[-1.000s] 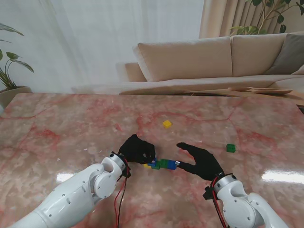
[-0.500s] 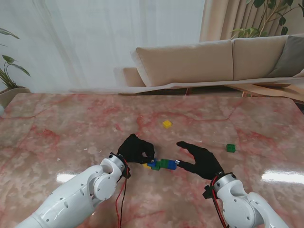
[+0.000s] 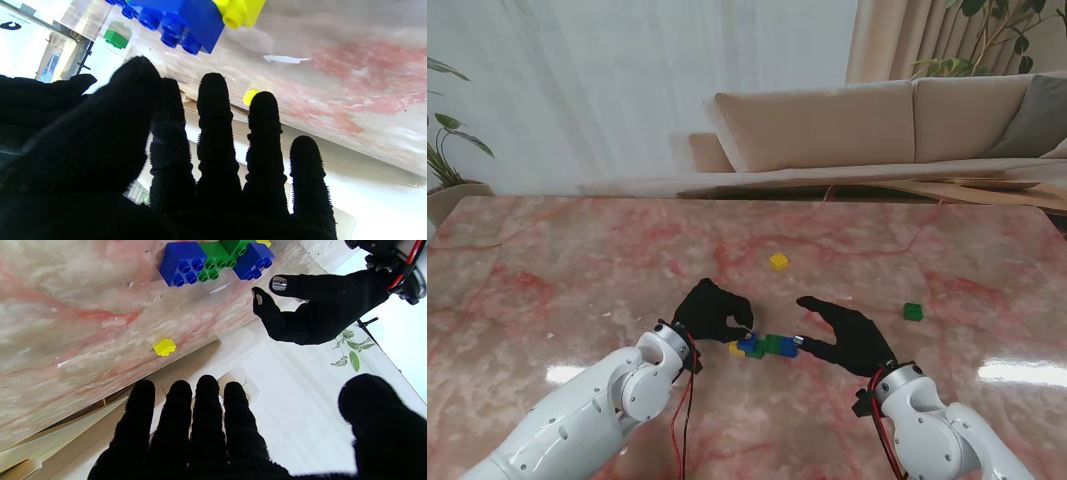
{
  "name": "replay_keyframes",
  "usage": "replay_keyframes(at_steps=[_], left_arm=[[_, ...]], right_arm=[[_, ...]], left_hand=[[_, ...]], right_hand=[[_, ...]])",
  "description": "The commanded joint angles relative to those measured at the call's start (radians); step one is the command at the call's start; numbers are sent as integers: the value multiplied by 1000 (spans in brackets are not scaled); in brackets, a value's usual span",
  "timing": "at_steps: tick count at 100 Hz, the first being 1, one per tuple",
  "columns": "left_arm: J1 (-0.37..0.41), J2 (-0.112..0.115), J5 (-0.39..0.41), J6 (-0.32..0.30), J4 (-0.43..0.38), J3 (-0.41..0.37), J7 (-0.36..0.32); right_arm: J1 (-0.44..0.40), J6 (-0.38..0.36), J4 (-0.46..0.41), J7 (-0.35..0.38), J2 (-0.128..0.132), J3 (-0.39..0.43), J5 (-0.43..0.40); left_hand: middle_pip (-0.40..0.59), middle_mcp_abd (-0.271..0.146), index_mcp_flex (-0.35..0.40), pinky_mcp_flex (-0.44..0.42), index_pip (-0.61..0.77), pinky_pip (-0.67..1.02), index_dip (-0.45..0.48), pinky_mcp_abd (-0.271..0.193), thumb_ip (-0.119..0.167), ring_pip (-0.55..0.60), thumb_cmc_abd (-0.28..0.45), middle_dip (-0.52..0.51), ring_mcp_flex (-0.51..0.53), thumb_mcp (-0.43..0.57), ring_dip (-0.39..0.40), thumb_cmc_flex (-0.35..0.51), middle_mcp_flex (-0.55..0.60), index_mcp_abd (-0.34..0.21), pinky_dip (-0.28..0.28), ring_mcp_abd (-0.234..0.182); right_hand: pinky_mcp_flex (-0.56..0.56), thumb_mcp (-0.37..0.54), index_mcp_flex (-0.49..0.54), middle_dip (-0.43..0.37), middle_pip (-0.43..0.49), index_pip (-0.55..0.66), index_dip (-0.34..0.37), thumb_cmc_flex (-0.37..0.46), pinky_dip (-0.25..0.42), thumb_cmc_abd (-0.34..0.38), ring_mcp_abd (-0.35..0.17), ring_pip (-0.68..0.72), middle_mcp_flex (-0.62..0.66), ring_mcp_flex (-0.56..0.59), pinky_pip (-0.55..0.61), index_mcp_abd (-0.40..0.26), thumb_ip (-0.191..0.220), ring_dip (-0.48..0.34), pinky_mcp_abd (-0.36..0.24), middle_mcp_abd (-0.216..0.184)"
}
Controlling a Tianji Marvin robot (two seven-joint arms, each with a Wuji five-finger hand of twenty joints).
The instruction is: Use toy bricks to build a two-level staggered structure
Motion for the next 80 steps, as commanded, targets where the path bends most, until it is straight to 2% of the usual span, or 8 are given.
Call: replay_keyframes(at_steps=[1, 48, 52, 77, 78, 80], left_arm=[[-3, -5, -2, -4, 12, 5, 11], [10, -8, -3, -1, -9, -16, 33], [14, -8, -3, 1, -15, -22, 35], [73, -4, -21, 46, -107, -95, 25], [76, -3, -21, 48, -111, -98, 24], [82, -3, -21, 53, -121, -105, 23]], right_arm=[[-4, 6, -1, 11, -1, -1, 1], [3, 8, 4, 9, -2, -8, 1], [4, 8, 5, 9, -2, -10, 1], [6, 7, 7, 4, -2, -11, -4], [6, 7, 7, 4, -2, -10, -5], [6, 7, 7, 4, -2, -10, -5]], left_hand=[[31, -32, -18, -30, -8, -12, 12, -11, 19, -26, -20, -4, -27, -15, -9, 38, -11, 14, -9, -11], [69, -28, -39, -43, -27, -32, 22, -12, 20, -36, -16, -30, -43, -25, -14, 33, -59, 26, -13, -12], [101, -29, -44, -44, -38, -39, 30, -12, 21, -40, -11, -50, -46, -32, -18, 32, -82, 29, -14, -15], [157, -7, -76, -68, -99, -107, 46, -8, 19, -101, 7, -108, -79, -7, -76, 5, -176, 76, -49, -1], [167, -5, -78, -69, -112, -117, 50, -5, 18, -115, 12, -120, -75, -2, -92, -5, -191, 82, -56, -19], [167, -4, -81, -70, -117, -120, 50, -5, 18, -118, 16, -124, -75, -1, -95, -10, -197, 86, -57, -22]], right_hand=[[-5, 10, 6, 14, 5, -4, -7, 21, 1, -7, -3, 0, -7, -13, 6, -20, 12, -6, -15, -16], [-5, 11, 6, 14, 5, -3, -7, 22, 1, -7, -2, 0, -7, -12, 7, -20, 12, -6, -14, -16], [-5, 11, 6, 13, 5, -4, -7, 22, 1, -6, -2, 0, -7, -12, 7, -22, 12, -6, -14, -16], [-5, 11, 5, 13, 3, -4, -6, 22, 1, -7, -1, 1, -11, -10, 6, -22, 12, -6, -14, -16], [-5, 11, 5, 13, 3, -4, -6, 22, 1, -7, -1, 1, -11, -10, 6, -22, 11, -6, -14, -15], [-5, 11, 5, 13, 4, -4, -6, 22, 1, -7, -2, 1, -11, -9, 6, -22, 11, -6, -14, -16]])
